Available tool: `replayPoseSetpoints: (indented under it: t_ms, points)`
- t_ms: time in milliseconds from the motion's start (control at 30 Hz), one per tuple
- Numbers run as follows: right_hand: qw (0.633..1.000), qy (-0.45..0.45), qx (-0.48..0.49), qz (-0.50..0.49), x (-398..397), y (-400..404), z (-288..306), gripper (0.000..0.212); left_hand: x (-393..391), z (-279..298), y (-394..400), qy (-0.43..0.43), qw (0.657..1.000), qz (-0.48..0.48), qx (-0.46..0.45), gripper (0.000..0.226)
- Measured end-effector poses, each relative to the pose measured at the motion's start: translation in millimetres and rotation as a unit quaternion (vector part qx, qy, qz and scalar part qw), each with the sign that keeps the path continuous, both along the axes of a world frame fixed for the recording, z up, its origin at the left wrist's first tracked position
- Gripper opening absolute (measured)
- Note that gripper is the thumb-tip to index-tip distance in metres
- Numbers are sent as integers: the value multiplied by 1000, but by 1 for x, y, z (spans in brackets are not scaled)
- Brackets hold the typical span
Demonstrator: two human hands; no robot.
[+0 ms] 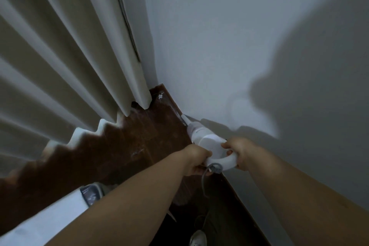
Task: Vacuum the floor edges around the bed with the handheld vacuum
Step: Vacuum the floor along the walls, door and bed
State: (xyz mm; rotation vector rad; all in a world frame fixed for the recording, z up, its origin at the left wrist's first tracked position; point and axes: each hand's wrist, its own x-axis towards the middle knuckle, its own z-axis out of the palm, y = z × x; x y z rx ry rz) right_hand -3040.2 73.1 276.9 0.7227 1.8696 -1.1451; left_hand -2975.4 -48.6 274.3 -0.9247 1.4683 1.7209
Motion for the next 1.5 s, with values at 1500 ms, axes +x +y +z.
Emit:
replayPoseSetpoints:
  t_ms: [1500]
  points:
    - [996, -49, -10, -74, -30, -44, -54, 31, -36, -71, -44, -57, 998, 10, 11, 39]
